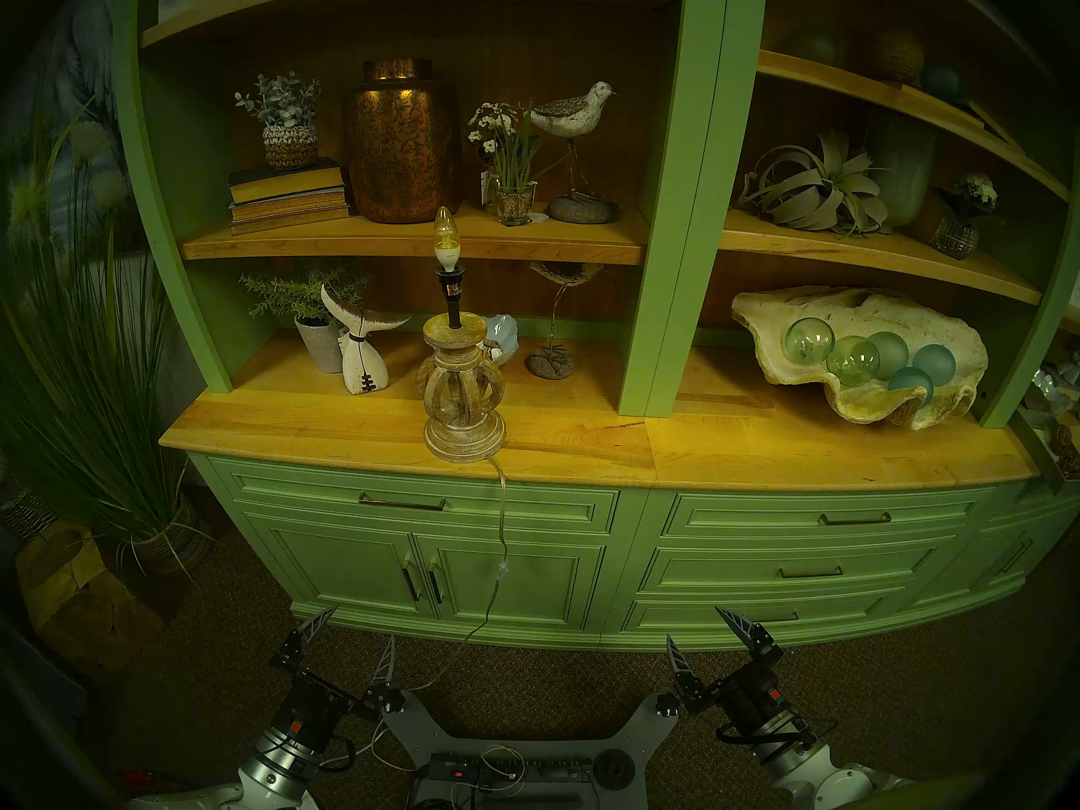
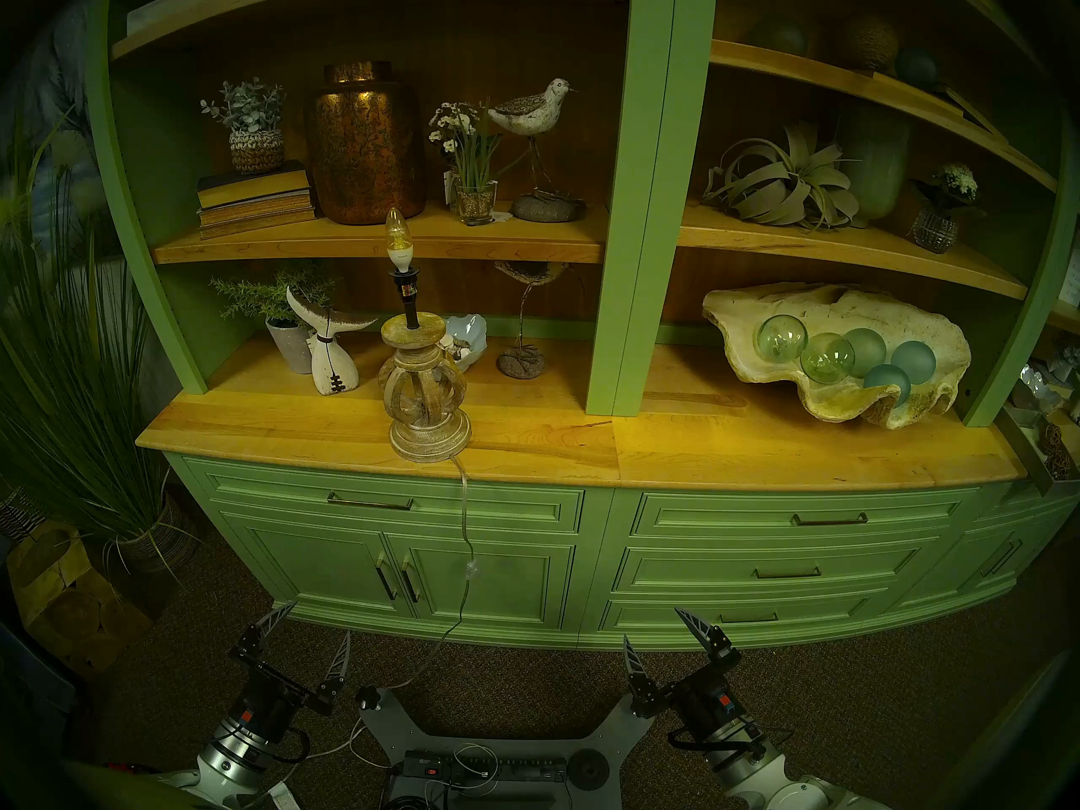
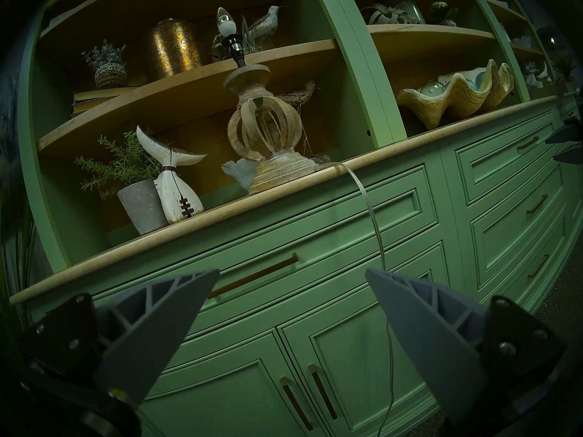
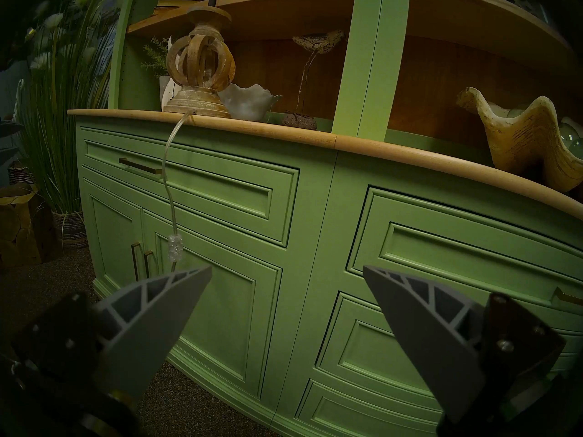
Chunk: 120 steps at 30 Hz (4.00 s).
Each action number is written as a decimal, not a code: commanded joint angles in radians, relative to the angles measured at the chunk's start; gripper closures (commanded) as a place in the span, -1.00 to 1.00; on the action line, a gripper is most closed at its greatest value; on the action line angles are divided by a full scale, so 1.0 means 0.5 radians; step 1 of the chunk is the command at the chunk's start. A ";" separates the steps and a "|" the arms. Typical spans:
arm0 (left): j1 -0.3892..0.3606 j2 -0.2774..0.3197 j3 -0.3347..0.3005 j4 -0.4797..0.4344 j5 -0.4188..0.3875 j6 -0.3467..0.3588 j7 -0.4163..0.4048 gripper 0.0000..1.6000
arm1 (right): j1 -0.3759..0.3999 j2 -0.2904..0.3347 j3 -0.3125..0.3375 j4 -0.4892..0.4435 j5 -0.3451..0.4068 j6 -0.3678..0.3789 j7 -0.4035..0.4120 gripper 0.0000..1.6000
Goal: Grab cable and switch light on
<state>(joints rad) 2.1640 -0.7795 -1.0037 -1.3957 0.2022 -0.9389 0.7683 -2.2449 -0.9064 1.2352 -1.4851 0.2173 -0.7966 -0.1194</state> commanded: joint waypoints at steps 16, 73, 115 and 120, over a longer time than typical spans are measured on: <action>-0.011 -0.003 0.004 -0.009 0.002 -0.006 0.003 -1.00 | 0.474 -0.002 0.143 -0.181 -0.018 0.459 0.473 -1.00; -0.019 0.002 0.017 -0.009 0.003 -0.007 0.016 -1.00 | 1.519 -0.949 -0.002 0.851 -0.114 0.941 1.658 -0.84; -0.024 0.005 0.026 -0.007 0.003 -0.006 0.023 -1.00 | 2.206 -1.217 0.046 1.920 -0.302 0.898 1.978 -0.45; -0.024 0.006 0.027 -0.007 0.003 -0.006 0.024 -1.00 | 2.261 -1.245 0.055 2.038 -0.301 0.854 1.997 -0.26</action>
<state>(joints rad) 2.1553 -0.7758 -0.9886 -1.3872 0.2023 -0.9380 0.7796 -1.2111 -1.4951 1.2622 -0.5095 0.0609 -0.3361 0.8613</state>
